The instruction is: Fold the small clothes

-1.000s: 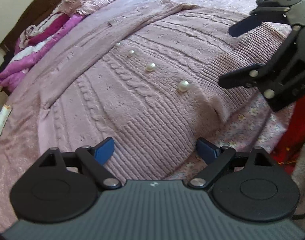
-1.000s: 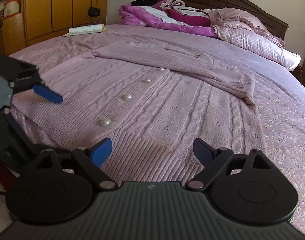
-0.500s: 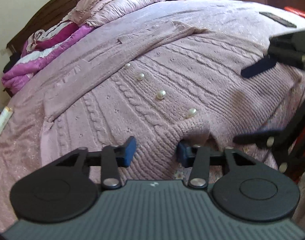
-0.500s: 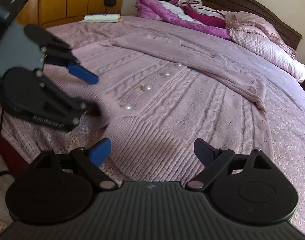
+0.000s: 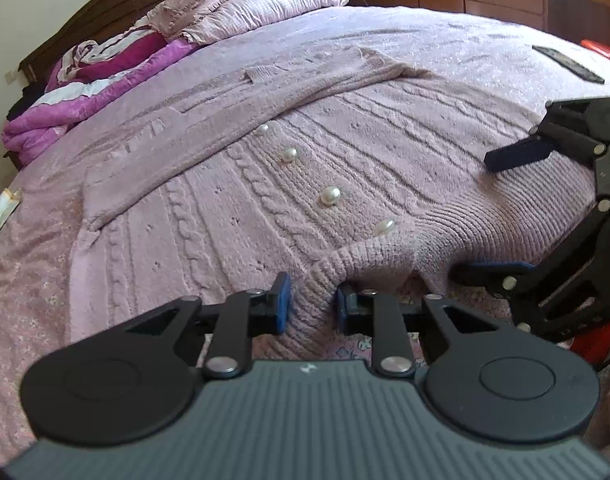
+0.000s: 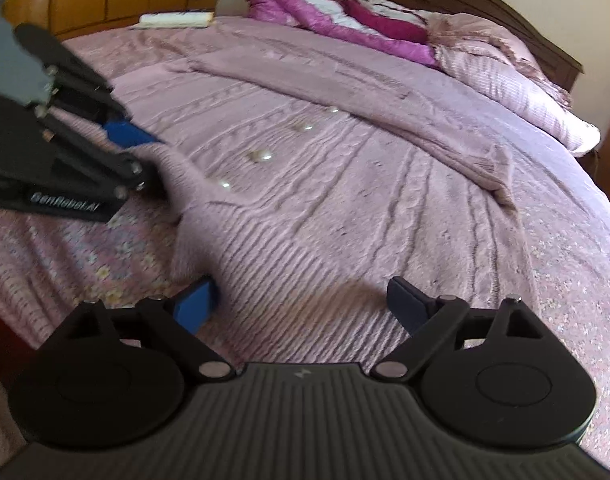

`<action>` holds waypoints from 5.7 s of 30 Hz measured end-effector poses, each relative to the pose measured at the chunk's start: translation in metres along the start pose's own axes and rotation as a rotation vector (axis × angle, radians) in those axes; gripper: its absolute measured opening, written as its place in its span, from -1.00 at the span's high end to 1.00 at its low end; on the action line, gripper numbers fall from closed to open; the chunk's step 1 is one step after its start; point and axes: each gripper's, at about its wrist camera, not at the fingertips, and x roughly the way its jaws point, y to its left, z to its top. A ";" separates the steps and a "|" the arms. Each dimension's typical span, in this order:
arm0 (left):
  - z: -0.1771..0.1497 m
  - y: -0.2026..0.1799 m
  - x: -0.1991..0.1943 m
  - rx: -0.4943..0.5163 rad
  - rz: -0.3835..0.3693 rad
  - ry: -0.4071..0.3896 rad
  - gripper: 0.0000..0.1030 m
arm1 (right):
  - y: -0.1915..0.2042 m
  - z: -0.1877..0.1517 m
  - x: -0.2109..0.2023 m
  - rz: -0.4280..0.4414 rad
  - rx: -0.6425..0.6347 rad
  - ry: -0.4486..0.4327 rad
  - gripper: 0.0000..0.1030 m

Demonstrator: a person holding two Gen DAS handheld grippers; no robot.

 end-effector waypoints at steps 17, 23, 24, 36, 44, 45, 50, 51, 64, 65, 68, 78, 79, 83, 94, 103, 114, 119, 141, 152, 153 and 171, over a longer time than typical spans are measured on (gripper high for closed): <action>0.031 0.027 -0.021 -0.109 0.000 -0.144 0.73 | -0.023 0.036 -0.007 -0.033 0.166 -0.142 0.70; 0.046 0.037 -0.021 -0.144 0.022 -0.191 0.73 | -0.032 0.057 -0.005 -0.023 0.229 -0.202 0.74; 0.049 0.038 -0.020 -0.148 0.029 -0.201 0.73 | -0.034 0.060 -0.004 -0.022 0.240 -0.210 0.74; 0.086 0.055 -0.012 -0.205 0.083 -0.286 0.73 | -0.056 0.100 0.004 -0.024 0.313 -0.310 0.74; 0.118 0.073 0.001 -0.237 0.128 -0.366 0.73 | -0.077 0.134 0.019 -0.027 0.369 -0.361 0.74; 0.122 0.075 0.003 -0.240 0.134 -0.374 0.73 | -0.079 0.139 0.022 -0.033 0.369 -0.368 0.74; 0.137 0.086 0.024 -0.259 0.154 -0.389 0.73 | -0.090 0.163 0.039 -0.052 0.380 -0.388 0.74; 0.140 0.088 0.029 -0.265 0.154 -0.389 0.73 | -0.091 0.167 0.043 -0.055 0.382 -0.389 0.74; 0.154 0.124 0.135 -0.325 0.107 -0.265 0.73 | -0.119 0.195 0.155 -0.099 0.388 -0.293 0.74; 0.154 0.127 0.145 -0.339 0.096 -0.242 0.73 | -0.120 0.196 0.166 -0.102 0.383 -0.280 0.74; 0.157 0.136 0.168 -0.357 0.068 -0.181 0.73 | -0.126 0.199 0.198 -0.103 0.383 -0.216 0.74; 0.158 0.144 0.192 -0.404 0.049 -0.098 0.64 | -0.132 0.205 0.255 -0.081 0.385 -0.082 0.71; 0.157 0.143 0.191 -0.400 0.052 -0.100 0.60 | -0.130 0.204 0.258 -0.086 0.378 -0.088 0.71; 0.155 0.145 0.177 -0.392 0.069 -0.076 0.26 | -0.129 0.200 0.257 -0.078 0.387 -0.123 0.42; 0.134 0.144 0.107 -0.410 0.090 -0.095 -0.20 | -0.133 0.175 0.177 -0.089 0.446 -0.203 -0.31; 0.101 0.117 0.069 -0.358 0.061 -0.061 -0.20 | -0.094 0.139 0.114 -0.088 0.340 -0.241 -0.34; 0.074 0.069 0.071 -0.220 -0.018 0.013 -0.20 | -0.073 0.106 0.091 -0.110 0.320 -0.207 -0.34; 0.068 0.047 0.083 -0.128 0.034 0.012 -0.20 | -0.078 0.099 0.087 -0.113 0.341 -0.197 -0.34; 0.073 0.077 0.064 -0.251 0.128 -0.138 0.73 | -0.070 0.099 0.092 -0.075 0.303 -0.194 -0.34; 0.082 0.123 0.049 -0.361 0.195 -0.184 0.74 | -0.046 0.113 0.113 -0.046 0.160 -0.189 -0.34; 0.082 0.125 0.048 -0.366 0.200 -0.187 0.74 | -0.043 0.114 0.116 -0.048 0.141 -0.187 -0.34; 0.108 0.162 0.045 -0.301 0.337 -0.259 0.75 | -0.055 0.133 0.122 -0.127 -0.004 -0.236 0.80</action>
